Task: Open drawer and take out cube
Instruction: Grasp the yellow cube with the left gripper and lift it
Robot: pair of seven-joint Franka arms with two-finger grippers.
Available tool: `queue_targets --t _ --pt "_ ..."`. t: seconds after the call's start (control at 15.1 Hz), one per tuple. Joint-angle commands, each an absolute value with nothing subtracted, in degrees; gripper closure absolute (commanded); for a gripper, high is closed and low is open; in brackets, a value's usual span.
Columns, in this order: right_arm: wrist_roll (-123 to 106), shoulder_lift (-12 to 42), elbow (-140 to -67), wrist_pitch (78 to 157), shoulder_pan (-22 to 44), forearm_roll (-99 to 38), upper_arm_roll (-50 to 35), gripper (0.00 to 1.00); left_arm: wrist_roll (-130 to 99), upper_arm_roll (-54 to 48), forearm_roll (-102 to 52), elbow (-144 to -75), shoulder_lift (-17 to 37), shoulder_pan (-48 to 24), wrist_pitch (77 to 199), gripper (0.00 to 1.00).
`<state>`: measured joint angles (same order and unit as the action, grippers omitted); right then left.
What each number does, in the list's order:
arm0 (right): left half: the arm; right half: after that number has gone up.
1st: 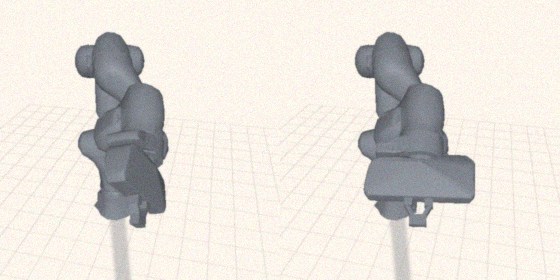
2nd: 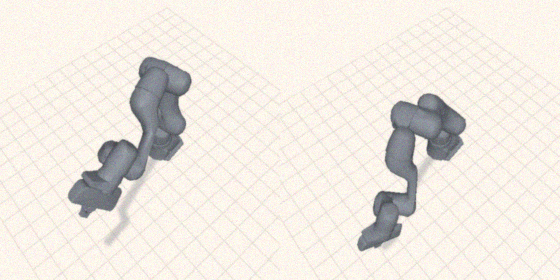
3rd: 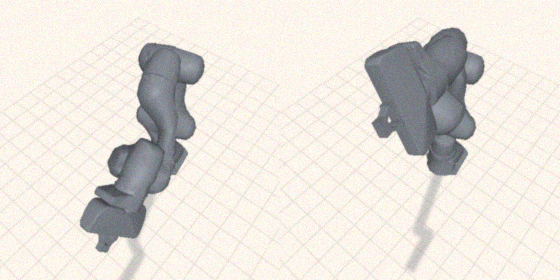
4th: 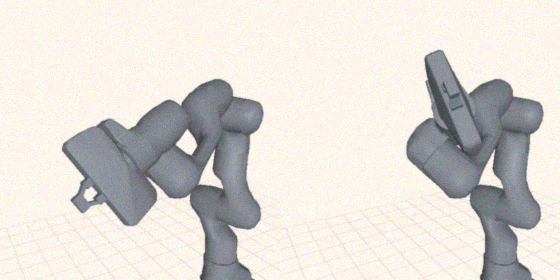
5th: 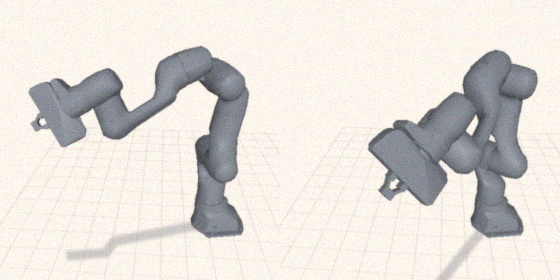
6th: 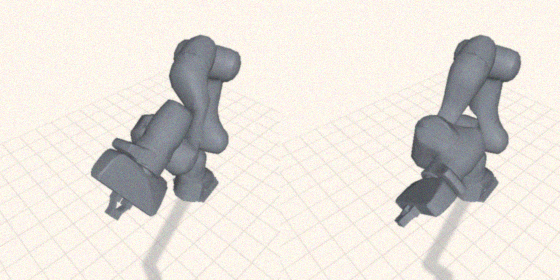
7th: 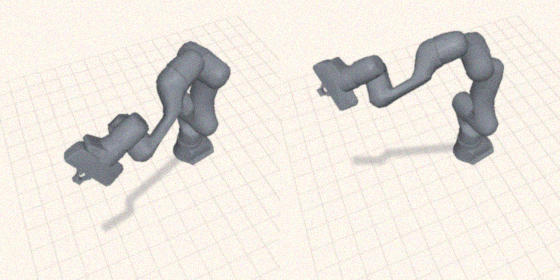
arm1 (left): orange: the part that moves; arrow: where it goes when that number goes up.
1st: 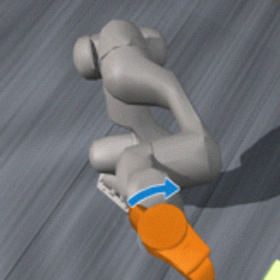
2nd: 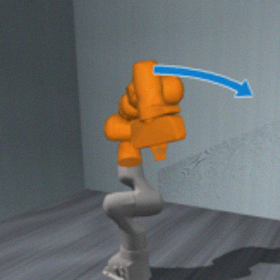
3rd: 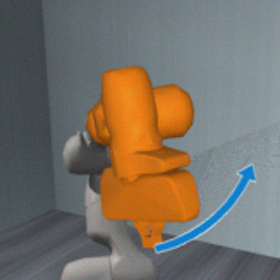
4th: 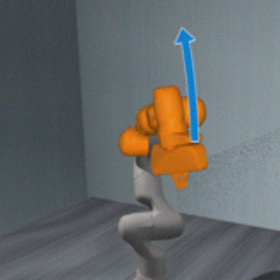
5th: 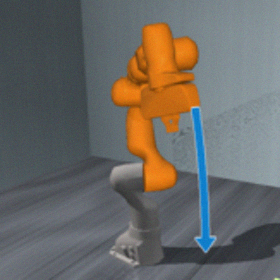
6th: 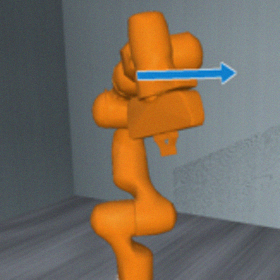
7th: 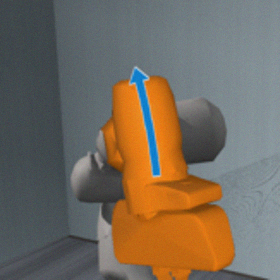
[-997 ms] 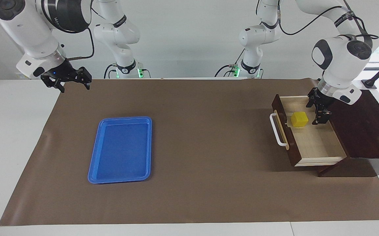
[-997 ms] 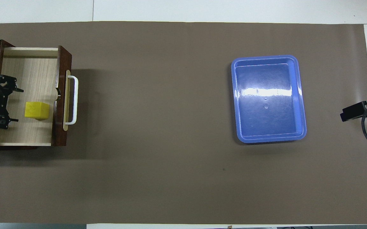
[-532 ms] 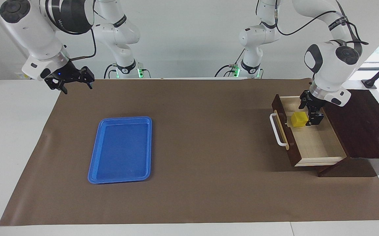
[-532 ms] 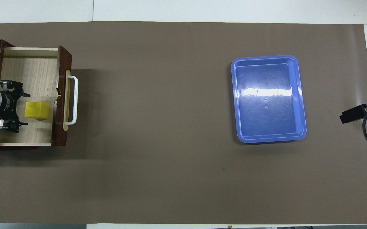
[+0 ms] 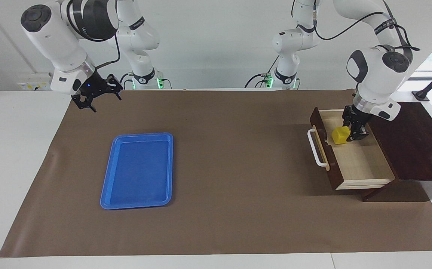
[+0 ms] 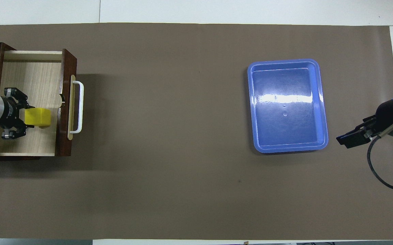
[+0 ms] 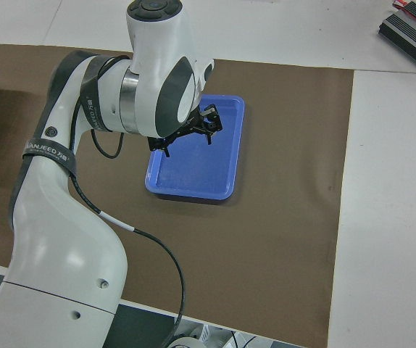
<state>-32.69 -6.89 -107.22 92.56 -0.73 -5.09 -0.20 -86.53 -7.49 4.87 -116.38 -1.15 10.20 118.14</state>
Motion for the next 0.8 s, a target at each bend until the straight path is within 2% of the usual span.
queue_targets --t 0.0,0.13,0.27,0.47,0.73 --pt "-38.8 -9.1 -110.5 94.7 0.3 -8.5 -0.3 0.0 -87.4 -7.7 3.7 -106.8 -1.1 9.0 107.4 1.0" --pt "-44.6 -10.2 -112.5 97.2 1.1 -10.5 -0.3 0.0 -89.3 -7.6 0.1 -98.0 0.3 6.5 98.6 1.0" --pt "-51.4 -10.5 -113.6 98.4 2.5 -13.7 -0.3 0.0 -97.0 -8.0 -0.5 -92.0 1.3 3.1 93.0 1.0" --pt "-61.1 -10.5 -114.4 101.0 5.3 -18.2 -0.3 0.0 -111.9 -8.0 -0.3 -91.8 1.5 -7.6 93.1 1.0" --pt "-73.2 -9.5 -117.9 105.8 8.9 -26.1 -0.3 0.0 -125.2 -8.2 -0.6 -96.4 -0.5 -17.1 97.2 1.0"
